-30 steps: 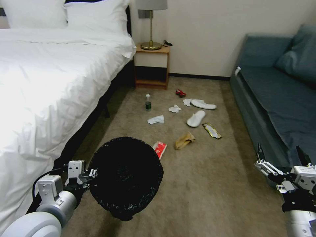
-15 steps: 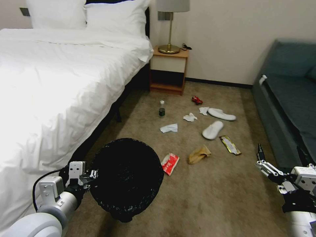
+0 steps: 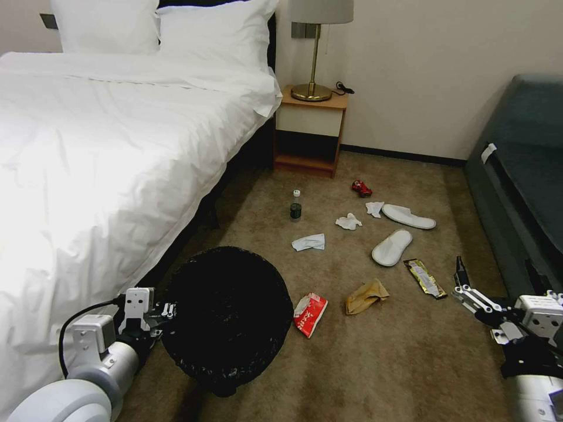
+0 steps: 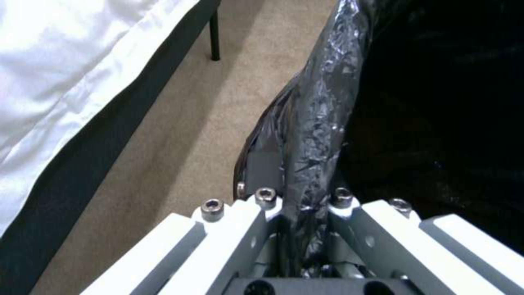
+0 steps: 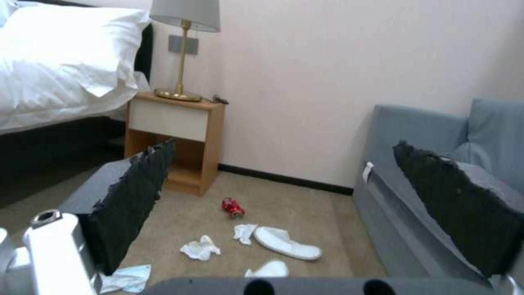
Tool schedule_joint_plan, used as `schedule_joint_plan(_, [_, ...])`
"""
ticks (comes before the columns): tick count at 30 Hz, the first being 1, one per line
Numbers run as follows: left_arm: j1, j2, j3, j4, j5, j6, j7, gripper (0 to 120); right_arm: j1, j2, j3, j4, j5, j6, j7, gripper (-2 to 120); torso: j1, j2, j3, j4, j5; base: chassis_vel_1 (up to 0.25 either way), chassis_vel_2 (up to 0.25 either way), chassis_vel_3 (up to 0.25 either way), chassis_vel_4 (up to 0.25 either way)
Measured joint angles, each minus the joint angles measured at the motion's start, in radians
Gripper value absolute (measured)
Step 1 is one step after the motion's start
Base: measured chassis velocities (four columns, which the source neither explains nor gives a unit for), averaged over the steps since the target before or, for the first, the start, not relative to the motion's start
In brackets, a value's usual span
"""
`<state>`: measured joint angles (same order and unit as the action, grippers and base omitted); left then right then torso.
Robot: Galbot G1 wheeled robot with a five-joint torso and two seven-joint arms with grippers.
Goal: Pick up the trash bin, then pick up the garbage on the floor and place it into the trash bin.
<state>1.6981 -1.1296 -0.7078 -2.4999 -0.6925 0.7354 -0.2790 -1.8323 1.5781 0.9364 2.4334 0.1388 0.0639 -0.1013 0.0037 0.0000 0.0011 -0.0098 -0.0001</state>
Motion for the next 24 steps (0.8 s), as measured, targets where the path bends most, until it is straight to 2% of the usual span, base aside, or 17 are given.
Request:
schedule_joint_plan(11, [-0.006, -0.004, -0.002, 0.0, 0.001, 0.0, 0.006, 2, -0.005, -0.02, 0.001, -0.003, -0.001, -0.005, -0.02, 100, 0.001, 0.0, 0.001, -0.0002, 0.0002, -0.108, 0.096, 0.1, -0.111])
schedule_joint_plan(16, [-0.009, 0.005, -0.007, 0.0, 0.001, 0.0, 0.021, 2, -0.006, -0.083, 0.007, -0.031, 0.025, -0.046, -0.049, 100, 0.0, 0.0, 0.0, 0.0001, 0.0001, -0.018, 0.023, 0.008, -0.011])
schedule_joint_plan(19, [-0.031, 0.031, -0.019, 0.0, -0.024, -0.003, 0.024, 2, -0.007, -0.163, -0.003, -0.07, 0.079, -0.099, -0.055, 100, 0.0, 0.0, 0.0, 0.0, 0.0001, 0.0, 0.0, 0.0, 0.0])
schedule_joint_plan(24, [-0.054, 0.057, -0.03, 0.0, -0.066, -0.003, 0.006, 2, 0.004, -0.234, -0.018, -0.105, 0.146, -0.148, -0.054, 100, 0.0, 0.0, 0.0, -0.0001, 0.0001, 0.0, 0.0, 0.0, 0.0])
